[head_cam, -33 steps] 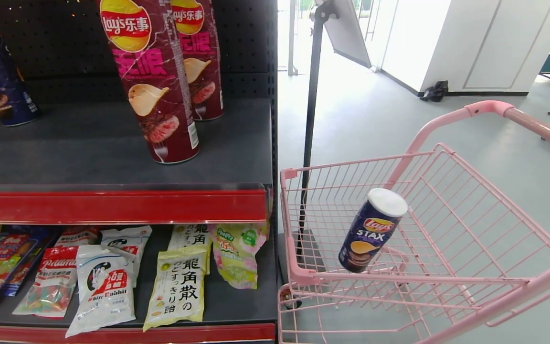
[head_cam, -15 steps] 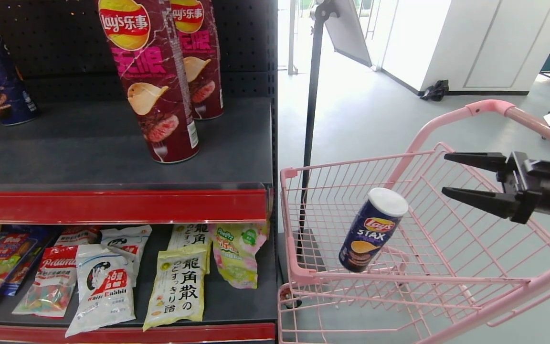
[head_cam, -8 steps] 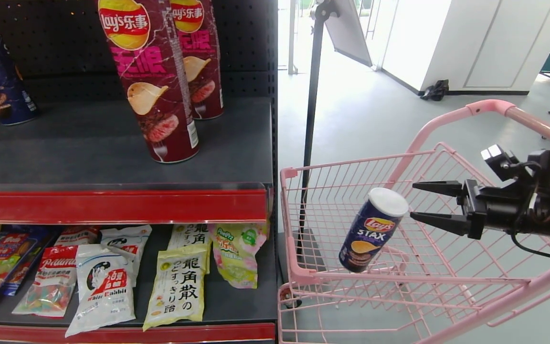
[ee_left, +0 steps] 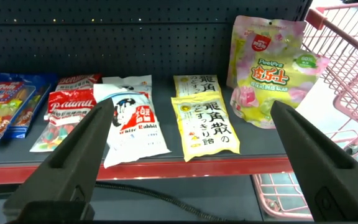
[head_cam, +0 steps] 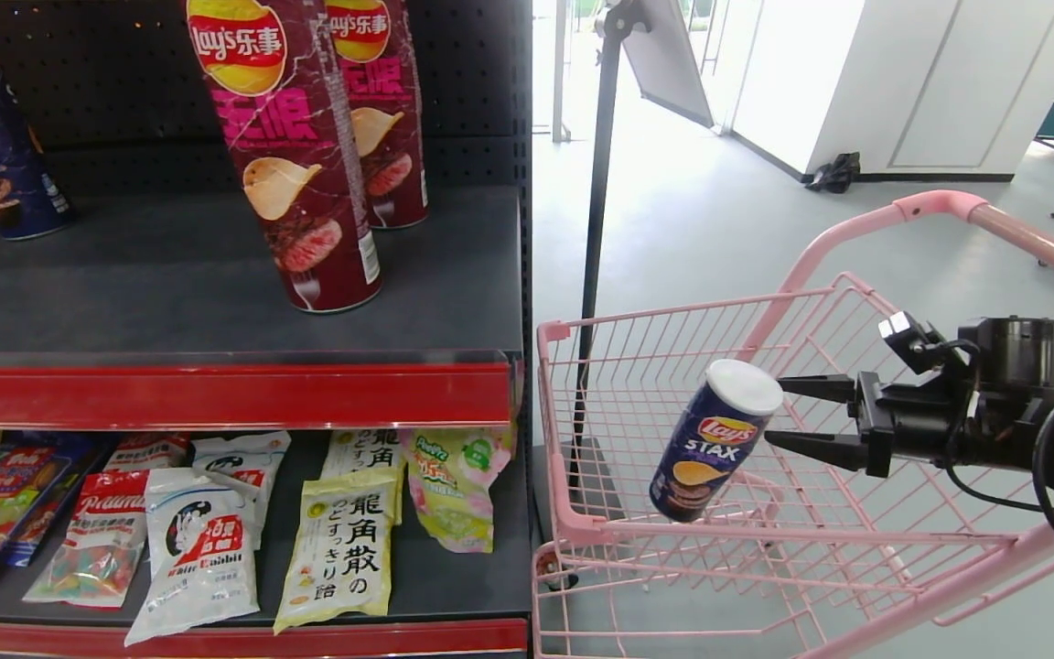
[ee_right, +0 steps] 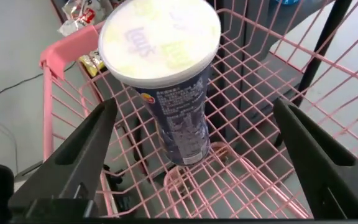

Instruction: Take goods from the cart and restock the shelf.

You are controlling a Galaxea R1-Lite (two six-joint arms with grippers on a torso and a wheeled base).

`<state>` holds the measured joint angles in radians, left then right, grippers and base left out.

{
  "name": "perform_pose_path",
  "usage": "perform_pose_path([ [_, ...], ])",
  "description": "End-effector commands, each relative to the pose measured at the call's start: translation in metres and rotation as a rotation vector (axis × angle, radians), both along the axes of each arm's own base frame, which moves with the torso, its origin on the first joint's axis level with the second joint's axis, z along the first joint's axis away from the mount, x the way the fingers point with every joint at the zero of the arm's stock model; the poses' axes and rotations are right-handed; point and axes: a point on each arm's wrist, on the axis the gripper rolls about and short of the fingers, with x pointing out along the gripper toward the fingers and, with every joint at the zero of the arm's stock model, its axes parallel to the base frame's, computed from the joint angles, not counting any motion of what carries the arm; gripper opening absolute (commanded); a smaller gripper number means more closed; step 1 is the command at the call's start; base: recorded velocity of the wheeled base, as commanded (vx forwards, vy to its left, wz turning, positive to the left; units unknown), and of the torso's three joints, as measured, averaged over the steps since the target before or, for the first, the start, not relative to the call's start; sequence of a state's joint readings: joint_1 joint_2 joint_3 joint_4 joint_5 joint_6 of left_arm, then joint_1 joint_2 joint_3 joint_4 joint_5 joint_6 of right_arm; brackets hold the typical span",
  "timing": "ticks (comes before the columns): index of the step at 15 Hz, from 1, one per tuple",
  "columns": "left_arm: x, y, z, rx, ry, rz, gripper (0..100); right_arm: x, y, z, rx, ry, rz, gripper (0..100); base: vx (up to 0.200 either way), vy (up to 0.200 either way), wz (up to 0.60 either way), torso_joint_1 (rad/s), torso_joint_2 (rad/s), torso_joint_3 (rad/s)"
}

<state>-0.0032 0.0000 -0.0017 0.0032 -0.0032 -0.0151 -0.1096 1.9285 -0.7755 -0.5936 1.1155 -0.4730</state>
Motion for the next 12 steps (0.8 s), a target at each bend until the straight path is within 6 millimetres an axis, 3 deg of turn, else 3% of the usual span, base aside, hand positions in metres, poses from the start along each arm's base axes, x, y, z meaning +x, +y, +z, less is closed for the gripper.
perform_pose_path([
  [1,0.000,0.000,0.000,0.000,0.002,0.000,100,0.001,0.009,-0.006,-0.001,0.021,0.026,100,0.000,0.000,0.00,0.000,0.00,0.000],
  [10,0.000,0.000,0.000,0.000,0.002,0.000,100,0.018,0.040,-0.029,-0.009,0.059,0.109,100,0.000,0.000,0.00,0.000,0.00,0.000],
  [12,0.000,0.000,0.000,0.000,0.002,0.000,100,0.023,0.055,-0.035,-0.010,0.065,0.152,100,0.000,0.000,0.00,0.000,0.00,0.000],
])
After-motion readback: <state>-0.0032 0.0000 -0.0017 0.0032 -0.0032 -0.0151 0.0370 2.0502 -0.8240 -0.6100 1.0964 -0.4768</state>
